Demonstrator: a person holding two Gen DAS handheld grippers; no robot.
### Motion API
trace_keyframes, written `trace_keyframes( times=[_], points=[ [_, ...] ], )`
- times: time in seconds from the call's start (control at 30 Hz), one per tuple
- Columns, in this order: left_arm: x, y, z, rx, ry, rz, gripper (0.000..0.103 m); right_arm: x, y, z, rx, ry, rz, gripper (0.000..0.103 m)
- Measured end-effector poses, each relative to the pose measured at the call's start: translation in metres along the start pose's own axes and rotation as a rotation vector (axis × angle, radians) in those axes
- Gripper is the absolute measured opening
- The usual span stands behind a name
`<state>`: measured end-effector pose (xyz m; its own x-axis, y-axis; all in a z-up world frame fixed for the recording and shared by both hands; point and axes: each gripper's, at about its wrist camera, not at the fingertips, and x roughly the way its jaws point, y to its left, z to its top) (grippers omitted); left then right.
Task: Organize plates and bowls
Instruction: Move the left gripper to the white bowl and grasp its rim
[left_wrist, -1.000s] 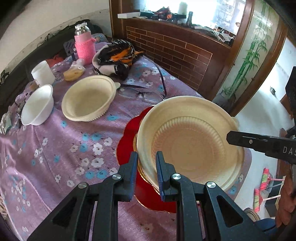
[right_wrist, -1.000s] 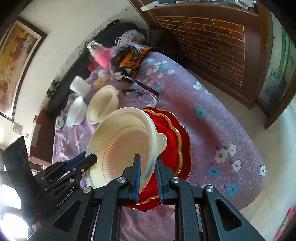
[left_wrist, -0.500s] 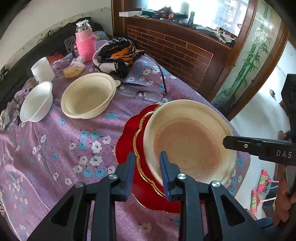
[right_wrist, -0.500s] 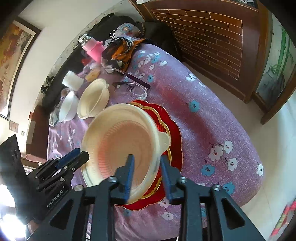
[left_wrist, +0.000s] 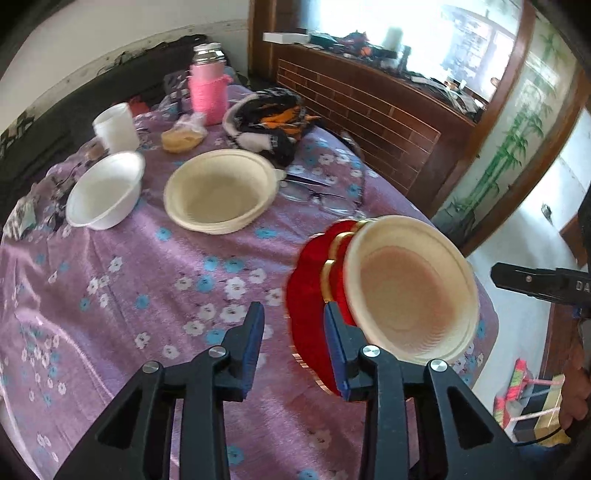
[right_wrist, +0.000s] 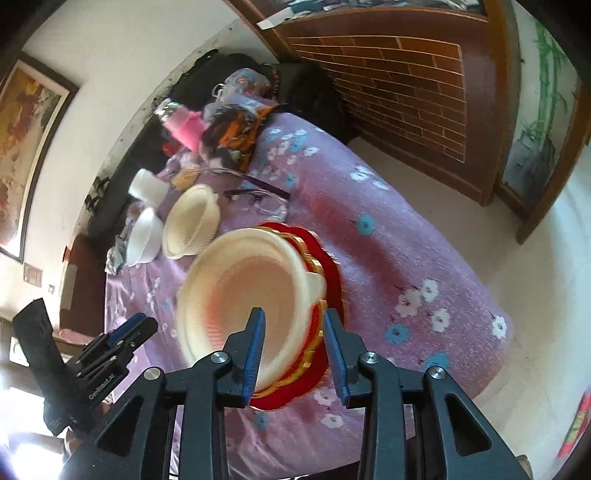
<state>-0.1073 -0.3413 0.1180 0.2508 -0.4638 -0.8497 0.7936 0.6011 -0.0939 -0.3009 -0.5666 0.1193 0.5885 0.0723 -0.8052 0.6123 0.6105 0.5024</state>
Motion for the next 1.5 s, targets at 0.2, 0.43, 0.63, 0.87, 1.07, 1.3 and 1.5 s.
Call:
trace_keyframes(
  times=[0.2,0.43,0.63,0.87,1.07,1.3,1.5],
  points=[
    [-0.008,0.06,0.001,-0.122,-0.008,0.026,0.032,0.008,0.063,0.008,-0.129,0.027,0.053,0.035],
    [-0.009,0.15,0.014,-0.247,0.002,0.092,0.032,0.044,0.156,0.026,-0.288,0.095,0.112,0.035],
    [0.013,0.232,0.037,-0.337,0.029,0.128,0.032,0.108,0.235,0.063,-0.381,0.159,0.157,0.035],
    [0.048,0.301,0.071,-0.423,0.038,0.148,0.032,0.211,0.298,0.111,-0.409,0.174,0.12,0.036],
    [0.079,0.334,0.093,-0.444,0.076,0.128,0.033,0.281,0.299,0.145,-0.375,0.203,0.037,0.035],
    [0.108,0.347,0.106,-0.465,0.081,0.086,0.033,0.32,0.296,0.164,-0.311,0.257,0.077,0.036],
    [0.11,0.329,0.108,-0.419,0.07,0.104,0.012,0.339,0.3,0.154,-0.327,0.289,0.064,0.008]
  ],
)
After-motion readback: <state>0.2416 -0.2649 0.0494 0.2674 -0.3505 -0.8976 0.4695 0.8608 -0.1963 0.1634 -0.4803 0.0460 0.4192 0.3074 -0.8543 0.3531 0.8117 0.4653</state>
